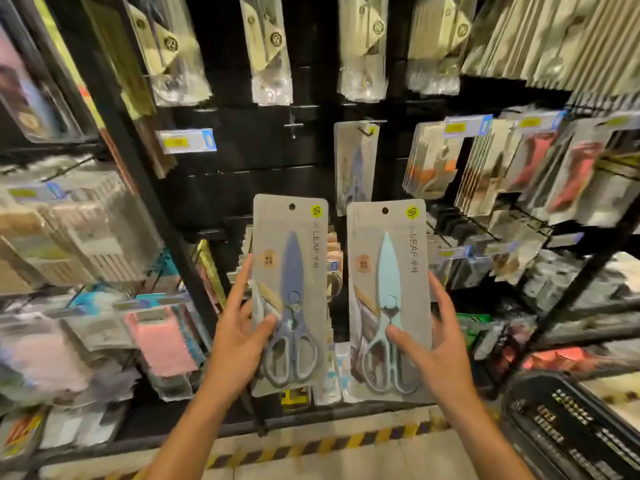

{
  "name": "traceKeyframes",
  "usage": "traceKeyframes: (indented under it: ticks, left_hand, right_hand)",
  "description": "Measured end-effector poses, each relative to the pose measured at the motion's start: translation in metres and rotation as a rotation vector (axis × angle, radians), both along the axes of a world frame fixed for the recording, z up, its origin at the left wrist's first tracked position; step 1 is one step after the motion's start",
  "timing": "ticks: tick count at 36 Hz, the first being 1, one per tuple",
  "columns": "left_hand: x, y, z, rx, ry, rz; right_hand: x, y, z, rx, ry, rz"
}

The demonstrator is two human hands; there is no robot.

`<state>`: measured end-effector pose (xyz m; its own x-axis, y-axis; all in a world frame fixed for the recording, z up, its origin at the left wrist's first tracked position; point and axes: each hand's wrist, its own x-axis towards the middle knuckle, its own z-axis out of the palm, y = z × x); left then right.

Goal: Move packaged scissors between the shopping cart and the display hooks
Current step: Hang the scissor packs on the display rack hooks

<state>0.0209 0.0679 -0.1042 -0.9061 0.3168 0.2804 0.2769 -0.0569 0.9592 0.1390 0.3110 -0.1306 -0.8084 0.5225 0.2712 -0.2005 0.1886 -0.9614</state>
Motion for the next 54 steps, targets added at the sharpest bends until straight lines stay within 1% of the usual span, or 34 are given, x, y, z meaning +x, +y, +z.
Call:
traceKeyframes:
  ticks: [6, 13, 22, 30, 37, 42, 47, 54]
  left_hand:
    - [-0.024, 0.021, 0.009, 0.018, 0.019, -0.015]
    - [-0.072, 0.045, 0.010, 0.034, 0.100, -0.015]
    - [-0.123, 0.069, 0.021, 0.079, 0.103, -0.057]
    - [-0.142, 0.087, 0.025, 0.083, 0.106, -0.033]
    - [-0.155, 0.103, 0.030, 0.085, 0.082, 0.045]
    - [-0.161, 0.115, 0.034, 0.114, 0.091, 0.065]
    - [-0.164, 0.123, 0.034, 0.091, 0.105, 0.092]
    - [-0.168, 0.129, 0.040, 0.061, 0.109, 0.106]
  right_hand:
    - [-0.031, 0.023, 0.001, 0.005, 0.017, 0.010]
    - [-0.073, 0.043, 0.011, 0.033, 0.062, -0.008]
    - [-0.118, 0.066, 0.020, 0.058, 0.083, -0.035]
    - [-0.155, 0.093, 0.020, 0.039, 0.105, 0.003]
    - [-0.185, 0.116, 0.026, 0.046, 0.116, 0.041]
    - [-0.204, 0.129, 0.029, 0.054, 0.094, 0.075]
    - [-0.219, 0.137, 0.033, 0.049, 0.128, 0.096]
    - [-0.231, 0.148, 0.031, 0.045, 0.110, 0.148]
